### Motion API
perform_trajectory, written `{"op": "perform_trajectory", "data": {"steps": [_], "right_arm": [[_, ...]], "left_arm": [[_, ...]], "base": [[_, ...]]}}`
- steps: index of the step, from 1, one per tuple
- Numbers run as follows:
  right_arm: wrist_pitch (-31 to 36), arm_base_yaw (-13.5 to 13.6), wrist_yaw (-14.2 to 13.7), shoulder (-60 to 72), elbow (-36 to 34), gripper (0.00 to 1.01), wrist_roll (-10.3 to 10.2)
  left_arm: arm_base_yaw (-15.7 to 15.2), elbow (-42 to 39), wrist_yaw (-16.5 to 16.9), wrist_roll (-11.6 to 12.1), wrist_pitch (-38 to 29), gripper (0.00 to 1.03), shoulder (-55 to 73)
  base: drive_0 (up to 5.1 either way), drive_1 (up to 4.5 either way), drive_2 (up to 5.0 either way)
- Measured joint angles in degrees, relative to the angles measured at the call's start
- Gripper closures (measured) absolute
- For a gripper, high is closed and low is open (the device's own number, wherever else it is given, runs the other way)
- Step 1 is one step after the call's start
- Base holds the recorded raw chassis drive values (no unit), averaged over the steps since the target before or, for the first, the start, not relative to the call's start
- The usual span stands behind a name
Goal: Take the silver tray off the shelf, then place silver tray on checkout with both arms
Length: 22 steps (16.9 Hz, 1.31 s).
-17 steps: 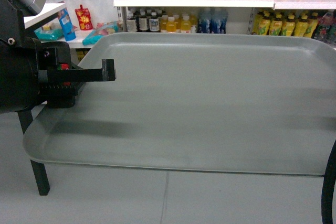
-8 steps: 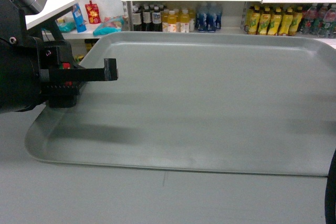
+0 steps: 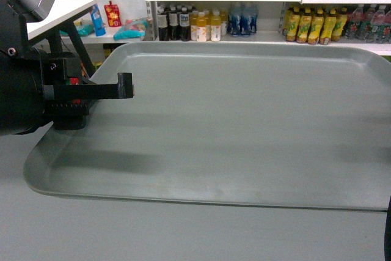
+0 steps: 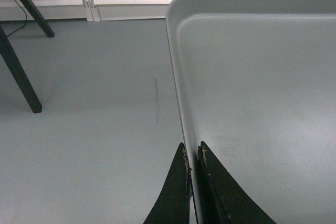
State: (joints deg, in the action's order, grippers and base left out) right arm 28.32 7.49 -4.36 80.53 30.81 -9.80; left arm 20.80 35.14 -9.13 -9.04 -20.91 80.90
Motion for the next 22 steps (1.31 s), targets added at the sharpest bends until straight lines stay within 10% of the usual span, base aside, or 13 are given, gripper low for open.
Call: {"op": "perform_trajectory", "data": {"steps": [10, 22], "right_arm": [[0.0, -0.1, 0.0, 0.0, 0.0, 0.99, 0.0], [0.4, 0.0, 0.0, 0.0, 0.0, 0.99, 0.0]], "left_arm": [[0.0, 0.0, -0.1, 0.0, -0.4, 1.00, 0.0], [0.0, 0.0, 0.1, 0.0, -0.3, 1.00, 0.1]], "base": [[0.0, -2.02, 2.0], [-4.1, 2.36, 2.4]]}}
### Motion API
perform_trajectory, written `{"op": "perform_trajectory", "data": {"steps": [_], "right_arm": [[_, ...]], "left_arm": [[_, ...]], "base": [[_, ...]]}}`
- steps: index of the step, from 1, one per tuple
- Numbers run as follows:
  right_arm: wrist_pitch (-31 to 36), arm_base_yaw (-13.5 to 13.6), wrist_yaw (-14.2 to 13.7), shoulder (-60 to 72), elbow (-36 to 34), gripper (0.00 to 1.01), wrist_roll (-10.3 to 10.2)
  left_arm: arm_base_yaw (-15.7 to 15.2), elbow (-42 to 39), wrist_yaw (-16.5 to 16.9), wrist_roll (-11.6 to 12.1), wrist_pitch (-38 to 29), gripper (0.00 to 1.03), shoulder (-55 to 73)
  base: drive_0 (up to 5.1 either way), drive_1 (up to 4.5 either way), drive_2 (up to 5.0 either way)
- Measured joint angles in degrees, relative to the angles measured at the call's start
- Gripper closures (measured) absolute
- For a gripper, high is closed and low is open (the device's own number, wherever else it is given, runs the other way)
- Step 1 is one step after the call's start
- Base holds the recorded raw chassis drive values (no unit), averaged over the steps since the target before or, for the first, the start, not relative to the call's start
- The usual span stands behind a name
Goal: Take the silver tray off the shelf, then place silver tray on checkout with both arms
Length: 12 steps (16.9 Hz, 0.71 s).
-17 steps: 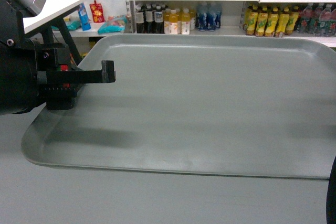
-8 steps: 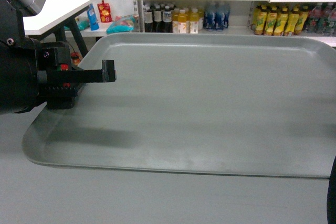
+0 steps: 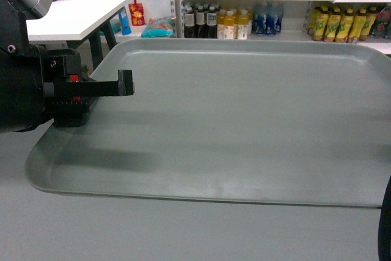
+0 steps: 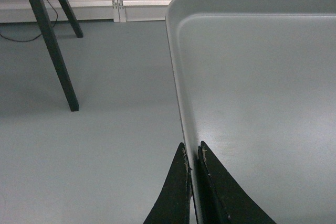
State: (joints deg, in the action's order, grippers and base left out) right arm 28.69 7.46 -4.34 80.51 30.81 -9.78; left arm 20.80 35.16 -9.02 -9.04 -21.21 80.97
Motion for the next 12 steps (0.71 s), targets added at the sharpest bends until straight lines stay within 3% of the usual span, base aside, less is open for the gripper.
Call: {"op": "perform_trajectory", "data": {"steps": [12], "right_arm": [[-0.2, 0.0, 0.0, 0.0, 0.0, 0.99, 0.0]], "left_arm": [[0.0, 0.0, 0.0, 0.0, 0.1, 1.00, 0.0]], "base": [[-4.1, 2.36, 2.4]]}}
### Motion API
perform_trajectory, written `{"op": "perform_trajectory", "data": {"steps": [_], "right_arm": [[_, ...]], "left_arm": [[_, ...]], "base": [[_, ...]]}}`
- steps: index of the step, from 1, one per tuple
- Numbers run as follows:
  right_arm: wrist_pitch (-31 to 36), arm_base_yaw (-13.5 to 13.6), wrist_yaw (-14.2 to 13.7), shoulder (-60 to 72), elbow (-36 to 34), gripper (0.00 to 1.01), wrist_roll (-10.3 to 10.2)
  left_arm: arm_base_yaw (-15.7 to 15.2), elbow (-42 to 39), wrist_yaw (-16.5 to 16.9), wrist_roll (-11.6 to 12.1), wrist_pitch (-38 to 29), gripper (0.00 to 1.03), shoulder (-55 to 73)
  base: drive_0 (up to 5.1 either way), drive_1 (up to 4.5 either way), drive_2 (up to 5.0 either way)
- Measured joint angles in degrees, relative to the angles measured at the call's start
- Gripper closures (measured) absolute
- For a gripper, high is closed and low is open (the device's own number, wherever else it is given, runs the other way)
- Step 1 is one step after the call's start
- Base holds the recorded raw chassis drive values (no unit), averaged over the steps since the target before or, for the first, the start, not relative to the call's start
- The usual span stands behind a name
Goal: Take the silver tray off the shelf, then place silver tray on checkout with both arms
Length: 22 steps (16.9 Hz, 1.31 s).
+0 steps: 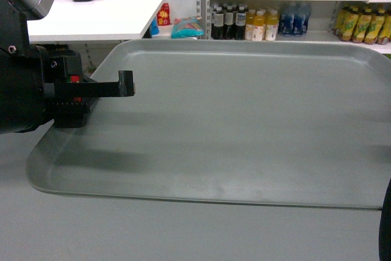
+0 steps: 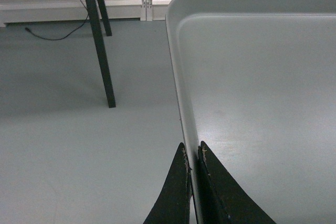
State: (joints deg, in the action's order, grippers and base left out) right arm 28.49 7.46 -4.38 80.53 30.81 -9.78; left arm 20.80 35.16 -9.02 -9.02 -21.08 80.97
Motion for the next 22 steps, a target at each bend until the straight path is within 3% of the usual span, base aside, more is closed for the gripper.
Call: {"op": "perform_trajectory", "data": {"steps": [22], "right_arm": [[0.1, 0.0, 0.0, 0.0, 0.0, 0.99, 0.0]], "left_arm": [[0.0, 0.0, 0.0, 0.0, 0.0, 1.00, 0.0]], "base": [[-4.3, 2.29, 2.3]]}}
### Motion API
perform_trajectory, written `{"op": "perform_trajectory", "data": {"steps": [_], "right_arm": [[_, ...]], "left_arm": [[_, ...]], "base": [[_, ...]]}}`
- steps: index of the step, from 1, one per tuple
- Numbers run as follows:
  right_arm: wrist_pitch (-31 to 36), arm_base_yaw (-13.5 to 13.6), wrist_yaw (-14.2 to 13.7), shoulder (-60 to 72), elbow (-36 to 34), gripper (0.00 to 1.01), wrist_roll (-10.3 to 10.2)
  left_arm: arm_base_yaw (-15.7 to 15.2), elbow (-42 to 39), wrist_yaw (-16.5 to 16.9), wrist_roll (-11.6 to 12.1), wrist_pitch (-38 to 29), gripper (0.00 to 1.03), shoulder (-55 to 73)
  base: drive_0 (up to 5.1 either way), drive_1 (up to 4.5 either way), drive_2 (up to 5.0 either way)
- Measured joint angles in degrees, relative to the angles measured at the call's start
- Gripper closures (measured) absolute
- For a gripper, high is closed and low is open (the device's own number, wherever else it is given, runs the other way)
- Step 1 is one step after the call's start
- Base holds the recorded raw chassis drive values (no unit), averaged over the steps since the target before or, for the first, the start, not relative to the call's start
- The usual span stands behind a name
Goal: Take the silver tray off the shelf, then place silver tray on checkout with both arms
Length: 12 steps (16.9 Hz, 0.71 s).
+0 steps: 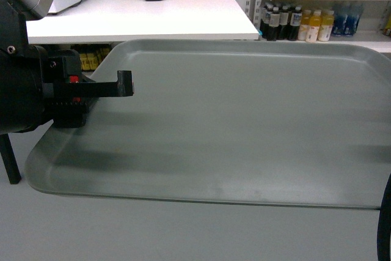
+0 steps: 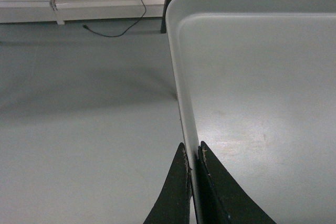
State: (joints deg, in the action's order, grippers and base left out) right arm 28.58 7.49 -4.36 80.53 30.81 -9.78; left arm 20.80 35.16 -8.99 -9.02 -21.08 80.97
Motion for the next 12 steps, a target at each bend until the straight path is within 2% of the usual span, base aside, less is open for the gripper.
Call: {"op": "perform_trajectory", "data": {"steps": [12], "right_arm": [[0.1, 0.0, -0.1, 0.0, 0.0, 0.99, 0.0]], "left_arm": [[0.0, 0.0, 0.0, 0.0, -0.1, 1.00, 0.0]], "base": [[-4.7, 2.20, 2.2]]}}
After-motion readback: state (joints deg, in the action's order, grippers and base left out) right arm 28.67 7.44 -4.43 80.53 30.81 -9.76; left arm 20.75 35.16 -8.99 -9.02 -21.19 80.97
